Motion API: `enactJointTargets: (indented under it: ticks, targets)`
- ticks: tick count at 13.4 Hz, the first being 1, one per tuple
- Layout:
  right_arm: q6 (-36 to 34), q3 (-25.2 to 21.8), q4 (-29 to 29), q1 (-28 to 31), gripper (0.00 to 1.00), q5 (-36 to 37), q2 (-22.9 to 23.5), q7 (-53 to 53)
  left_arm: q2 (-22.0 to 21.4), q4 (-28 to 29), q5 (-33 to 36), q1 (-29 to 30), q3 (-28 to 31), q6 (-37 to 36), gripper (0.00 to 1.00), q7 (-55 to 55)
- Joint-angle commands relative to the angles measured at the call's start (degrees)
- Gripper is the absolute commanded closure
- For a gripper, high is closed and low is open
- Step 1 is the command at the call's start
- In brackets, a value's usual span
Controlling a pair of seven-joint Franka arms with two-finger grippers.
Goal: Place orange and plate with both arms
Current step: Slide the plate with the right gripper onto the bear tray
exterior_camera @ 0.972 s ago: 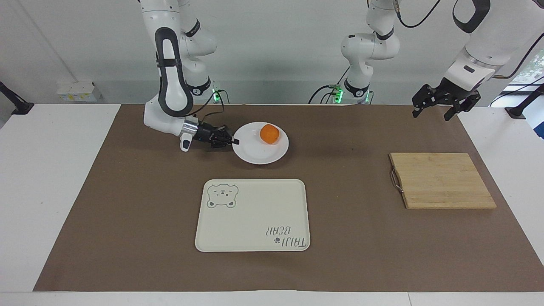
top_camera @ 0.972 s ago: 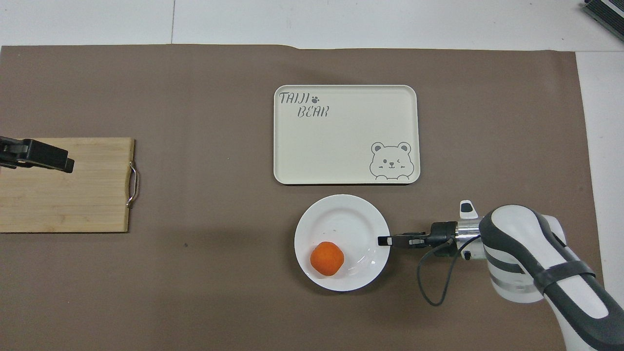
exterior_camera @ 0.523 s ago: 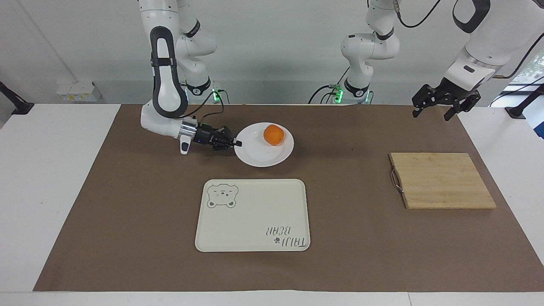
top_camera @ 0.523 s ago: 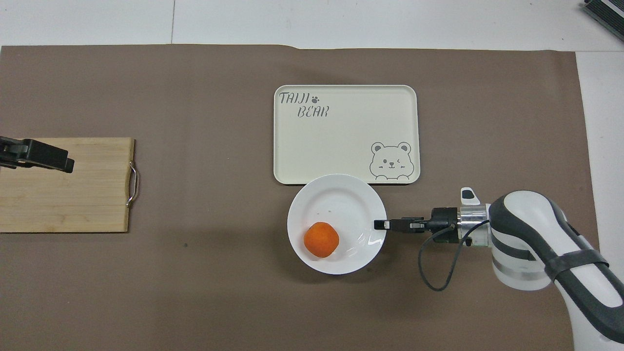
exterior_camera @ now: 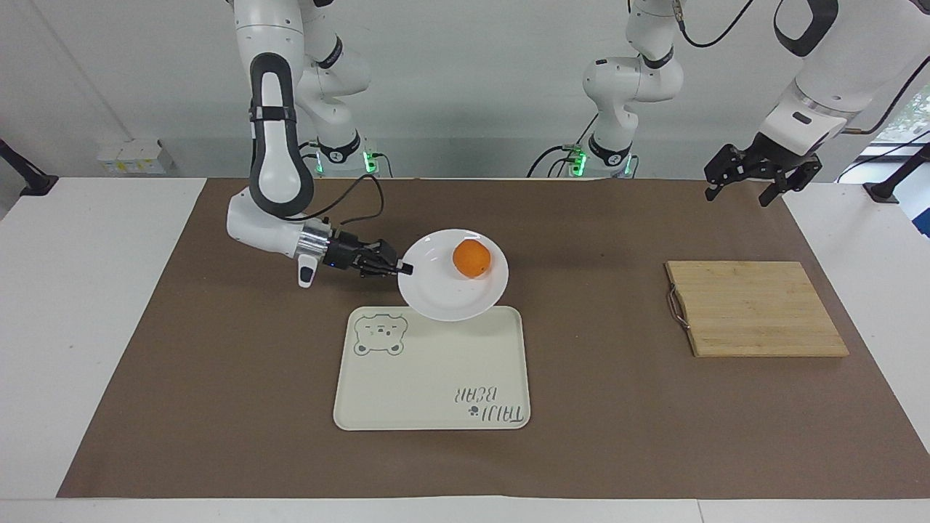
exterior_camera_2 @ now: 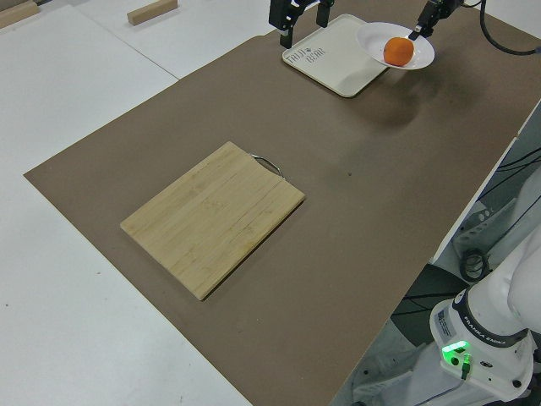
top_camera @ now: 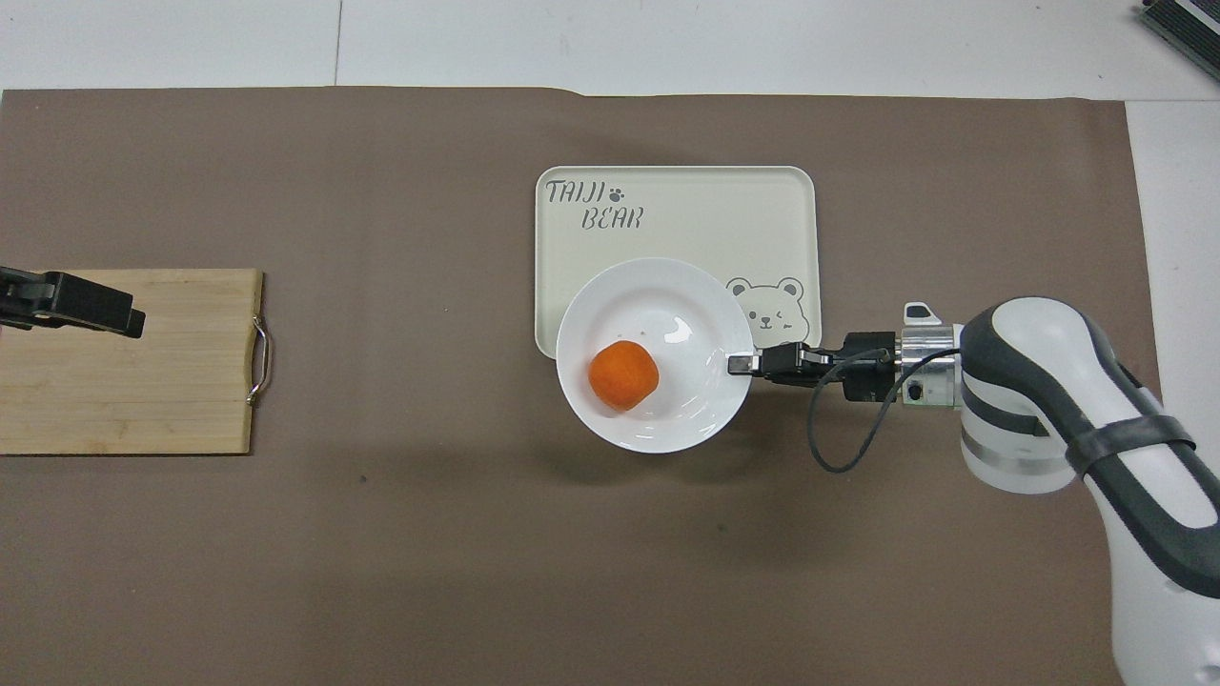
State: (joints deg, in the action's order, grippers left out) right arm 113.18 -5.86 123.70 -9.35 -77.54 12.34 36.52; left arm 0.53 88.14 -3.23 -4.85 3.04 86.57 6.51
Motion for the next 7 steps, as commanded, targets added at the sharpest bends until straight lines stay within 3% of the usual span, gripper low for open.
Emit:
enactJointTargets:
  ticks: [1, 7]
  targets:
    - [-1.2, 0.1, -7.3, 1.3, 1.0, -0.1, 4.0, -3.7, -0.1, -0.1, 0.8, 0.5, -0.3, -0.4, 0.0, 0.8]
    - [0.4, 0.1, -23.6, 3.4, 1.0, 2.7, 16.9, -8.0, -0.2, -0.1, 0.8, 0.5, -0.3, -0.3, 0.0, 0.8]
